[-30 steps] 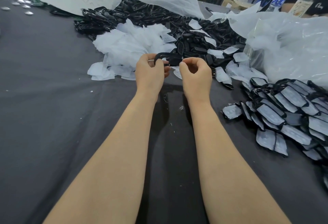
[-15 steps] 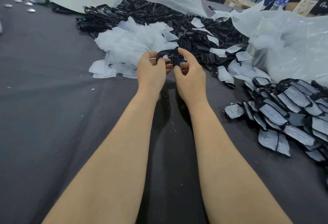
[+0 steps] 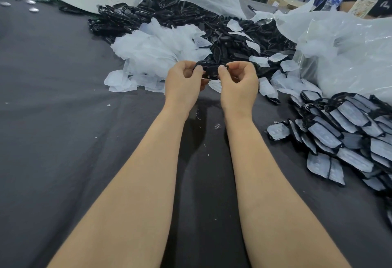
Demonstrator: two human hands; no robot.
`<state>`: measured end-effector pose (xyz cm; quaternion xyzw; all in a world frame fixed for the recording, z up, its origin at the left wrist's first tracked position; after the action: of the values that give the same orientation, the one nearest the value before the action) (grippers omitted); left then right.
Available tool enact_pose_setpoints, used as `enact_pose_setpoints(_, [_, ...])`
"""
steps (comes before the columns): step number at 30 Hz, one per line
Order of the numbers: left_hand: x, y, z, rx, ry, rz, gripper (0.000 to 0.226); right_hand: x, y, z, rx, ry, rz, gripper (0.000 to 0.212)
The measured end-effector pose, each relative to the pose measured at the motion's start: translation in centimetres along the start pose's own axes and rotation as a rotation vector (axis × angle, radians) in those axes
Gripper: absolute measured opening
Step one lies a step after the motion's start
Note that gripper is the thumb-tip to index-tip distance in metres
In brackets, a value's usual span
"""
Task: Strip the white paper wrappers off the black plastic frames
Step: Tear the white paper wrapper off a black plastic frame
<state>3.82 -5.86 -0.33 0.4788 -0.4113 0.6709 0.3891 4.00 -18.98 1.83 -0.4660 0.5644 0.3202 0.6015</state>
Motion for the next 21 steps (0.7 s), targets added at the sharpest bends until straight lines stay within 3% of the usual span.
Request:
enact_pose_setpoints(10, [0.5, 0.6, 0.8, -0.081, 0.134, -0.028, 0.007, 1.1, -0.4, 0.0, -0.033, -0.098, 0.128, 0.018])
enact_pose_setpoints(21, [0.1, 0.6, 0.7, -0.065, -0.002, -0.010, 0.006, 1.2, -0.1, 0.2, -0.029, -0.048, 0.110, 0.017])
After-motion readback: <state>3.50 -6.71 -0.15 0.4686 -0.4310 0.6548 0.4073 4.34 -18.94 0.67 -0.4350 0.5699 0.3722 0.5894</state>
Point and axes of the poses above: each hand's wrist, its own y-axis away from the middle knuckle, its own z-axis out of the palm, x = y × z, the point moved 6 cm from there along -y, towards the middle knuckle, and after that the axes turned 8 degrees about z, right-handed, at the moved point
